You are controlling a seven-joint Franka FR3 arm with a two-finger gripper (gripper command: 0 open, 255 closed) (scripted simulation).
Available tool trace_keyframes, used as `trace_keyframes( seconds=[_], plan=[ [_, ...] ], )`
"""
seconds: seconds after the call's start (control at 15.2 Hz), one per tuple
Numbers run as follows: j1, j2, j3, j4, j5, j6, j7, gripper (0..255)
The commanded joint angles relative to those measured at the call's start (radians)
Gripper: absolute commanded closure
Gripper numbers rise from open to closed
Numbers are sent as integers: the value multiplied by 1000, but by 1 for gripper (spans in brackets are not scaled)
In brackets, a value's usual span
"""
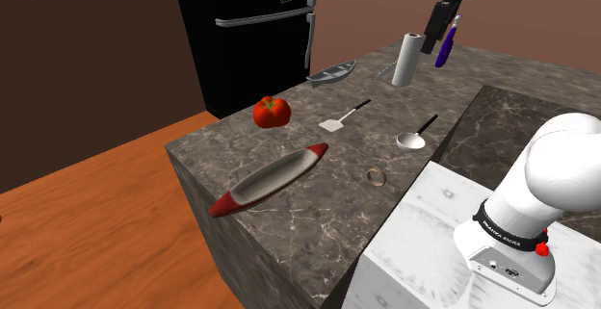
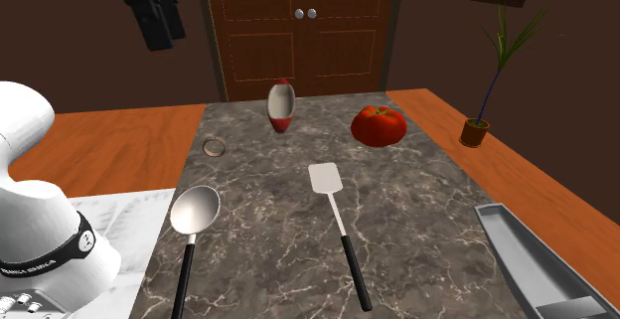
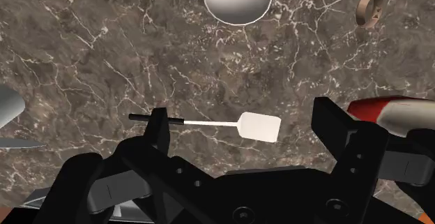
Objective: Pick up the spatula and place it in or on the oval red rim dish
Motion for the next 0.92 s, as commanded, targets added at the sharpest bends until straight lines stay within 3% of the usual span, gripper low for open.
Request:
trace_keyframes(
  seconds=[0.0,0.46,0.86],
  plan=[
    [0,0,0,0,0,0,0,0],
    [101,156,-172,-54,-86,196,-413,0],
    [194,349,-300,-36,-113,359,-763,0]
  ],
)
